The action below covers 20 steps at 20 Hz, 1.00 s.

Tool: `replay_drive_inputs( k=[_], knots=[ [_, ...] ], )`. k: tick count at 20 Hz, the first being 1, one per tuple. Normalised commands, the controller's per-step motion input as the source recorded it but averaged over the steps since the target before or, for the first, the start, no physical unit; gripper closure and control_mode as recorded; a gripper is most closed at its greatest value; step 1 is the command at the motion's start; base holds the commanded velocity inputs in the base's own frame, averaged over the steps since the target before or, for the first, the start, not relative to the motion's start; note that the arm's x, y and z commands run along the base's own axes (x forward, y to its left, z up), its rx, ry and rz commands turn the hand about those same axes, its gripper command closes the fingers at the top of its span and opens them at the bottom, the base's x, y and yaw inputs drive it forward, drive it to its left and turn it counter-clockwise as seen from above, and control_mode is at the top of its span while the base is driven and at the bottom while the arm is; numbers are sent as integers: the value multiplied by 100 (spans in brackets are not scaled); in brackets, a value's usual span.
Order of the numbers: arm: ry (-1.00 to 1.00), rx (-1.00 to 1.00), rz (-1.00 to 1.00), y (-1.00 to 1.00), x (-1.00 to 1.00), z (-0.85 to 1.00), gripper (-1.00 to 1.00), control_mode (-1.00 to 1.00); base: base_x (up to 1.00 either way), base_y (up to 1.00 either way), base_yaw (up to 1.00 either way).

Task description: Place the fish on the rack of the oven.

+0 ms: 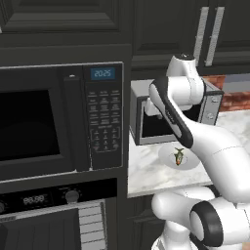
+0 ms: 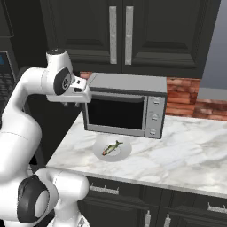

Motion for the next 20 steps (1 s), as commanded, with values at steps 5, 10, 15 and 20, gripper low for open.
replay_drive_inputs(
  k=[5,10,15,20],
  knots=[
    [1,1,-1,-32,-8,-15,-100,-100,0,0,0],
    [3,9,-15,-86,-21,-60,-100,-100,0,0,0],
    [8,4,-20,-76,6,-72,-100,-100,0,0,0],
    [10,0,-6,-69,37,-48,-100,-100,0,0,0]
  ],
)
